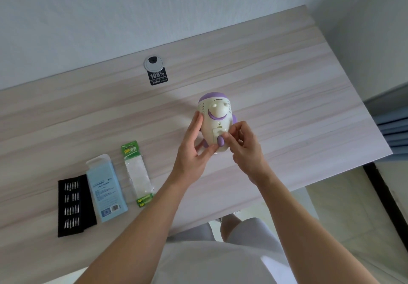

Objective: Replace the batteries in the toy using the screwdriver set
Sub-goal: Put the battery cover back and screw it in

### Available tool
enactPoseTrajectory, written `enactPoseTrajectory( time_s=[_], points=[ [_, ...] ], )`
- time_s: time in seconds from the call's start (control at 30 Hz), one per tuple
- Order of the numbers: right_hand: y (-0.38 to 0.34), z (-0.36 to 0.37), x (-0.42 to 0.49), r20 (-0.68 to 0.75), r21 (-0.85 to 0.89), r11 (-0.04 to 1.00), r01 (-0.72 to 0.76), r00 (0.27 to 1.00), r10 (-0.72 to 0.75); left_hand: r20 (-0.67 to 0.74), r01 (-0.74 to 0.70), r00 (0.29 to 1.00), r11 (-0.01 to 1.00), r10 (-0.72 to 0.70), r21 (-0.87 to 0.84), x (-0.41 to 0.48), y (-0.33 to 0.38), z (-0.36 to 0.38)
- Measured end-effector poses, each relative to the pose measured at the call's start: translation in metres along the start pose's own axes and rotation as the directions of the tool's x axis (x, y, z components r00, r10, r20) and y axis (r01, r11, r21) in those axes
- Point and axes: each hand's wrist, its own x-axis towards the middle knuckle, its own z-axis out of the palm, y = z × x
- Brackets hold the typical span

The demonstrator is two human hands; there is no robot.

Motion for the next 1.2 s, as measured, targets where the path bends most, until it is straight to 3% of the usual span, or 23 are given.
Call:
enactPoseTrajectory(
  time_s=[0.2,0.3,0.4,0.73,0.97,1.2],
  points=[
    [-0.006,-0.002,0.004,0.023,-0.021,1.0,-0.009,1.0,0.01,-0.019,0.014,1.0,1.0,-0.014,0.01,0.005,0.01,-0.006],
    [-0.007,0.002,0.01,-0.029,-0.09,0.996,-0.023,0.999,0.02,-0.192,0.005,0.981,0.993,0.017,0.114,0.01,0.01,0.001],
    [-0.01,0.003,0.014,-0.03,-0.106,0.994,-0.037,0.999,0.034,-0.295,0.049,0.955,0.993,-0.015,0.11,0.014,0.012,0.008],
    [-0.014,-0.013,0.019,0.08,-0.154,0.985,-0.08,0.992,0.093,-0.384,0.086,0.923,0.977,-0.004,0.197,0.005,0.011,0.02],
    [-0.019,-0.016,0.023,0.143,-0.256,0.966,-0.023,0.988,0.061,-0.449,0.135,0.894,0.959,-0.008,0.25,-0.001,0.017,0.027],
    [-0.022,-0.016,0.029,0.198,-0.315,0.947,0.062,0.98,0.002,-0.49,0.16,0.869,0.975,-0.065,0.155,-0.008,0.019,0.026]
  ],
)
